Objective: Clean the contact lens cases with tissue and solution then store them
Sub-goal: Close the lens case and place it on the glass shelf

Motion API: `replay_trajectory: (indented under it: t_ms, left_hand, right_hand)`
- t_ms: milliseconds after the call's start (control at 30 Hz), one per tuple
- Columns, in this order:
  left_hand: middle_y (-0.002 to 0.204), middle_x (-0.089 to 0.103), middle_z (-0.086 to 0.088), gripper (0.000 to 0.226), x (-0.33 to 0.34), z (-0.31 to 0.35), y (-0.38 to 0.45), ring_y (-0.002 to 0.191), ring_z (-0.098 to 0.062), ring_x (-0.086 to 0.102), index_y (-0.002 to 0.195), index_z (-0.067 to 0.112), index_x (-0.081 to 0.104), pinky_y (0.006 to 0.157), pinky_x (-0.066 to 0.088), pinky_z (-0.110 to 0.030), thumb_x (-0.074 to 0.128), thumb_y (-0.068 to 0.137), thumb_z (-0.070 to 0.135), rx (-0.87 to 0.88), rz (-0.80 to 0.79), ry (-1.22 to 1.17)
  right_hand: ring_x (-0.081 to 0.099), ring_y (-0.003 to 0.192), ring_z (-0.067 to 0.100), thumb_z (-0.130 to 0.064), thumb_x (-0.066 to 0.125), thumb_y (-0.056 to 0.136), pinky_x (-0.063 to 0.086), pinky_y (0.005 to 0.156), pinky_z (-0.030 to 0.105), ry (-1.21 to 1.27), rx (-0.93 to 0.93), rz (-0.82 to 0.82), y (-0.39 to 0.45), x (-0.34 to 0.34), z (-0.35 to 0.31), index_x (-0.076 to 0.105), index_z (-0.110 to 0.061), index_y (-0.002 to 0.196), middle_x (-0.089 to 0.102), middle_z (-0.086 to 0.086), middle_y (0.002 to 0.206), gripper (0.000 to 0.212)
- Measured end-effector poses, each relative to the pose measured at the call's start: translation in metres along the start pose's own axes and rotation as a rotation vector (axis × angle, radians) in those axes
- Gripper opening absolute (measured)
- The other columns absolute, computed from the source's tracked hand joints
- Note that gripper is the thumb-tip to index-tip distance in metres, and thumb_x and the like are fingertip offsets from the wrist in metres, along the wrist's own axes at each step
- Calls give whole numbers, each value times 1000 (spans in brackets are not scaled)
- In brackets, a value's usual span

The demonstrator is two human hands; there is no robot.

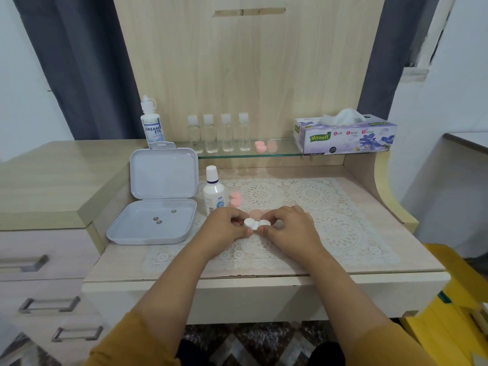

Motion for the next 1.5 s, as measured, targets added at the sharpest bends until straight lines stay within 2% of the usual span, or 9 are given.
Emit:
replay_trajectory:
  t_ms: [167,333,500,633,767,967,1067,1200,1500]
  left_hand:
    - [73,63,2,22,-2,1,-4,57,3,52,97,10,73,58,43,-8,75,76,0,-4,1,-24]
    - [78,63,-3,20,-3,2,-8,64,-4,52,99,12,73,58,43,-8,73,80,4,12,12,-13]
    - [67,59,-2,15,-7,0,-11,64,-10,53,91,19,74,67,51,-24,71,82,7,0,43,-49]
    - [81,69,-12,17,-15,1,-15,74,-16,62,83,25,73,85,56,-40,72,81,8,-19,109,-82]
    - [73,63,0,13,-28,8,-21,68,-9,55,92,17,73,70,46,-20,72,82,9,-3,146,-24]
    - [73,61,2,12,-54,9,-32,66,-9,53,86,19,71,63,41,-14,75,80,10,-6,228,-10]
    - [76,64,3,13,-68,4,-36,58,1,52,91,16,73,54,37,-5,75,79,11,-10,261,-9]
    - [73,65,5,17,-88,-3,-43,62,-3,54,83,23,70,53,40,-4,74,79,7,-10,326,-39]
    - [80,62,-1,12,-124,-31,-51,70,-11,53,89,10,67,62,38,-15,74,79,11,-96,538,97]
  right_hand:
    - [45,105,9,-47,66,82,31,93,31,32,2,-5,0,1,0,71,-33,96,66,-15,98,21]
    - [43,104,5,-46,68,81,30,95,28,91,13,-23,-2,1,0,71,-33,97,64,-17,97,20]
    - [46,103,4,-43,61,87,37,95,31,255,49,-4,-3,-2,1,72,-33,99,64,-18,94,19]
    - [53,106,11,-33,53,95,44,95,39,410,125,31,-2,-4,4,74,-26,98,65,-15,98,22]
    - [55,105,12,-24,50,96,44,95,36,389,119,40,-2,-5,1,73,-19,97,65,-15,96,24]
    - [54,95,9,-27,61,91,46,86,31,295,84,25,0,-3,-1,70,-27,81,65,-16,87,13]
    - [51,95,6,-30,68,87,41,82,25,176,30,19,1,-3,-3,68,-32,78,65,-18,85,9]
    - [53,90,3,-39,68,87,43,78,25,106,26,35,5,-6,-7,66,-35,78,63,-19,83,10]
    - [57,85,6,-27,62,90,44,68,24,172,65,55,6,4,-28,70,-26,87,64,-15,85,8]
Point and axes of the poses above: each hand's wrist, its own y-axis towards the middle knuckle, its own x-axis out of the palm, z = x × y, the point moved 4 cm from there along y, towards the middle knuckle
